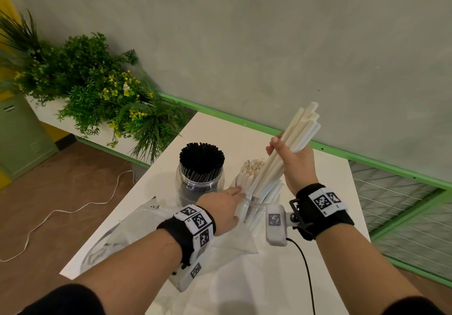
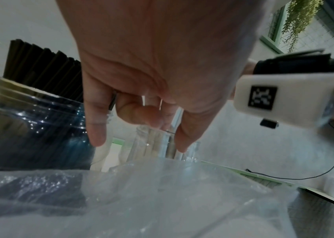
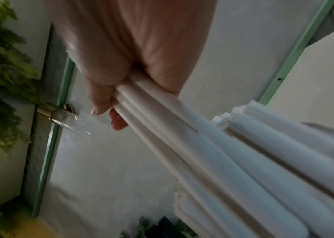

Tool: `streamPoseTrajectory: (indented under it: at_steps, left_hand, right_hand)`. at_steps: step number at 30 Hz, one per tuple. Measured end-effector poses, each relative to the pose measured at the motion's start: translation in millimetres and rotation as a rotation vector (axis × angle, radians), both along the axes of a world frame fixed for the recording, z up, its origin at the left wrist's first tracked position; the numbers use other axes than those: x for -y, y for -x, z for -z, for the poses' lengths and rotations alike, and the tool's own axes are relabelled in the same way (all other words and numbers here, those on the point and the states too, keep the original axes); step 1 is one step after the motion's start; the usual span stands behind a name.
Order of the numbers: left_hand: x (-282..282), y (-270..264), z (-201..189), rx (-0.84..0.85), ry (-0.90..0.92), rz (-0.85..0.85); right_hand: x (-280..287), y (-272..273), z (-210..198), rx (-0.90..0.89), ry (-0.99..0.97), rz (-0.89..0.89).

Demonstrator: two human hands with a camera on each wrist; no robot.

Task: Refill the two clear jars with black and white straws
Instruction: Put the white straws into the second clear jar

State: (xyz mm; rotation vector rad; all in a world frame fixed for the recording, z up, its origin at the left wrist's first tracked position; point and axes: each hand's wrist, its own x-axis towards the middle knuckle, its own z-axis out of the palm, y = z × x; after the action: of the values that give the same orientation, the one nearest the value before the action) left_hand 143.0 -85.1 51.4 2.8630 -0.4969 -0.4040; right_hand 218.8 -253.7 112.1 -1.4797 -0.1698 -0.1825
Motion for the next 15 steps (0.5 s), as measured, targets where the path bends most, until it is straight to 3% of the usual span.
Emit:
streamPoseTrajectory:
  at_steps: [7,10,12,15]
  left_hand:
    - [-0.6,-0.7,3.6,0.019,0.013,0.001]
    - [-2.4,-2.8,4.5,0.014,0.059,0.006]
    - [-5.5,-6.2,2.8,-0.023,0.157,-0.021]
    - [-10.7,-11.1,-2.3,-0.062,0.451,-0.205]
  right_hand:
    - [5.0,8.3,37.1,-0.072,0.253,0.008]
    - [10.8,4.9,52.0,-0.049,0.455,0.058]
    - [19.2,6.9,53.7,-0.032,0.573,0.057]
    - [38.8,16.6,56.5,-0.058,0.555,0.039]
